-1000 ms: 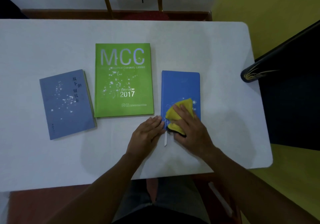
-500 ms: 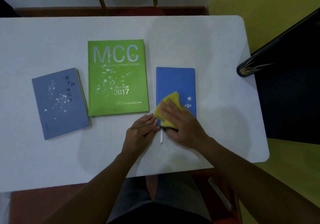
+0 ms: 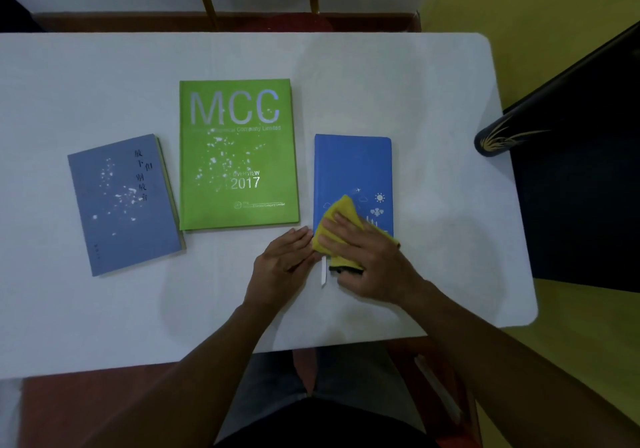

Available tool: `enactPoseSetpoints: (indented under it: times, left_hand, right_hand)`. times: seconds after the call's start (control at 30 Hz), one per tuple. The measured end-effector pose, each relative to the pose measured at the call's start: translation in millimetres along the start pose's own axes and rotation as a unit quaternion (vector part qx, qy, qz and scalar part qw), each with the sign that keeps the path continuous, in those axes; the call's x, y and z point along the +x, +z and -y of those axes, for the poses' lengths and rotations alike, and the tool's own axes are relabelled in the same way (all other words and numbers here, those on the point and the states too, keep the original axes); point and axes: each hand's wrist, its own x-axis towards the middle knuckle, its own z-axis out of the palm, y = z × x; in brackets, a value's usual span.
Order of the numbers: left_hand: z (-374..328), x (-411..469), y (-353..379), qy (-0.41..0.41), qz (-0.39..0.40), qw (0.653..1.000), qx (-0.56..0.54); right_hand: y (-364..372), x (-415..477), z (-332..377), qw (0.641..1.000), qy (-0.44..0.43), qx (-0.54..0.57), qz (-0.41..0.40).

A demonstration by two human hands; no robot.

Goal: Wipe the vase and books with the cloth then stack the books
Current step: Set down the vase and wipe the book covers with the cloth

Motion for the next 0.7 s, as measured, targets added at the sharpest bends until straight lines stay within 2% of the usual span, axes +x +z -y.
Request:
enactPoseSetpoints:
  times: [0.13,0.27,0.33,0.43,0.57,0.7]
  left_hand:
    - [0,0,0,-0.007,0.007,1.0,0.002]
    - [1,-1,3,-0.005,-0.003,1.0,0.005]
    - [1,-1,1,-0.007,0.002,1.0,0.003]
    - [0,-1,-1,-0.014,0.017,1.0,0.002]
    - [-1,-1,-2,-0.022,0.021,1.0,0.001]
    - [-4,1,-3,-0.014,0.014,1.0,-0.001]
  right_hand:
    - [-13,-14,-21,1.0,-0.001,-0.018,0.008]
    - [-35,25,-45,0.992,0.107,-0.055,-0.035]
    - [-41,63,-54,0.985,0.155,-0.073,-0.02]
    - [-31,106,-56,0.982,0.178,-0.059,-0.011]
    - [-5,86,-30,0.993,0.098,-0.055,-0.044]
    - [-5,17,-10,0.999,0.013,-0.041,0.001]
